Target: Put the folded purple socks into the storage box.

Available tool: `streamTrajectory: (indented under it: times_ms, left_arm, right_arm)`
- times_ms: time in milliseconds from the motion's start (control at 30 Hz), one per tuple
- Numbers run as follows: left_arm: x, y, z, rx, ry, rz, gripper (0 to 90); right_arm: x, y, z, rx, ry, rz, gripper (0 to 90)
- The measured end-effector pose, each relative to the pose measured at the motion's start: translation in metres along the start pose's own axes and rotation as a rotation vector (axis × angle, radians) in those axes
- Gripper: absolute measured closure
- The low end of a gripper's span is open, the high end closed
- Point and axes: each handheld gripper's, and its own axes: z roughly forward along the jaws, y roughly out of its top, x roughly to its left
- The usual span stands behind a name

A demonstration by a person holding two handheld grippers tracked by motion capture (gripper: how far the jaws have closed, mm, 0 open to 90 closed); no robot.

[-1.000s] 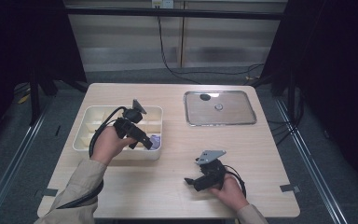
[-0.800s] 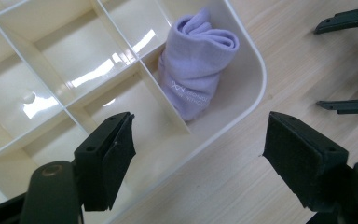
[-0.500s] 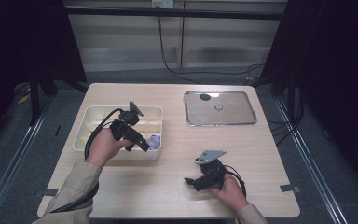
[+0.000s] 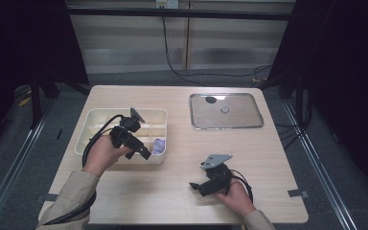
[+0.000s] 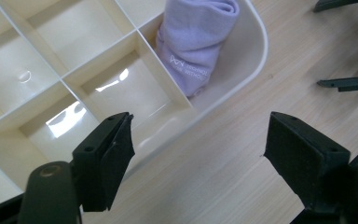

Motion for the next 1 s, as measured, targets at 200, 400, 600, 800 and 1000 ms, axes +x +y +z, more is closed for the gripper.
streamTrajectory:
  times_ms: [200,400,600,800,1000]
  left_arm:
    - [-0.002,-0.004,-0.002,-0.004,-0.003,0.012,22.0]
    - [-0.005,-0.008,-0.003,-0.011,-0.011,0.028,22.0]
    - [-0.01,-0.011,-0.006,-0.021,-0.012,0.043,22.0]
    - [-0.013,-0.014,-0.006,-0.014,-0.014,0.063,22.2]
    - [-0.018,-0.017,-0.005,-0.012,-0.015,0.083,22.3]
  right_arm:
    - [0.0,0.0,0.0,0.0,0.0,-0.001,12.2]
    - [0.0,0.0,0.0,0.0,0.0,-0.001,12.2]
    - [0.0,0.0,0.0,0.0,0.0,-0.001,12.2]
    - [0.0,0.0,0.0,0.002,0.0,0.002,12.2]
    - [0.0,0.0,0.0,0.002,0.0,0.002,12.2]
